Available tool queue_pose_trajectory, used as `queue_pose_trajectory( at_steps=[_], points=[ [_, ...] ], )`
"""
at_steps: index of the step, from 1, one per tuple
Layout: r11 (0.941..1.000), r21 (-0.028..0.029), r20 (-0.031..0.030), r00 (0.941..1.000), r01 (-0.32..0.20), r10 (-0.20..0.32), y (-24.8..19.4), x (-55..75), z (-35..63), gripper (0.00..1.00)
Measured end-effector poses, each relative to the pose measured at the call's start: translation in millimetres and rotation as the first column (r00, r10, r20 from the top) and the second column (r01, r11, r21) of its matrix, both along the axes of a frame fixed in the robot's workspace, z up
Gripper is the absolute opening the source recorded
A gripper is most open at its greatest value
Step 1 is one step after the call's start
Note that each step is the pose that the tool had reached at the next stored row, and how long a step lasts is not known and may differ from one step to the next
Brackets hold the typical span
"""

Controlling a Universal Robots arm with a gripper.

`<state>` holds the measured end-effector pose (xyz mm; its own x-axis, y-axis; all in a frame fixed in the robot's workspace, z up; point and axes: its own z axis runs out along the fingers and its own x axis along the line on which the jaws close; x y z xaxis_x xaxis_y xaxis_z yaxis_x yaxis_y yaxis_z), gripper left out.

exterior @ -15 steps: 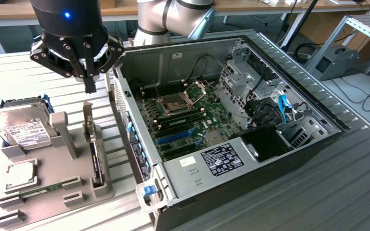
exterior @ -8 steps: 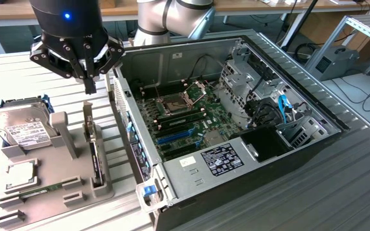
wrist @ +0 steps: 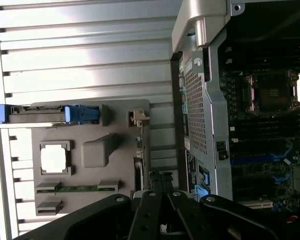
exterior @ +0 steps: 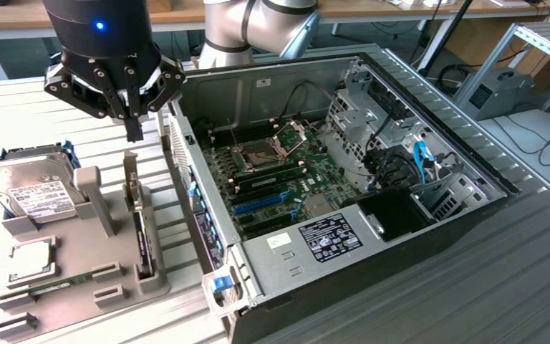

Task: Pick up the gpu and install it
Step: 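Reach for the gpu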

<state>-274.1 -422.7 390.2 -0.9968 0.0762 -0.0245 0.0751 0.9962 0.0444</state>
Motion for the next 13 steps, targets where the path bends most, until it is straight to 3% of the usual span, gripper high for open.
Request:
queue_pose_trajectory(
  at_steps=[13],
  points=[
    [1.0000, 0.0000, 0.0000, 1.0000, 0.000, 0.000, -3.6, -0.5, -0.5, 0.11]
  ],
)
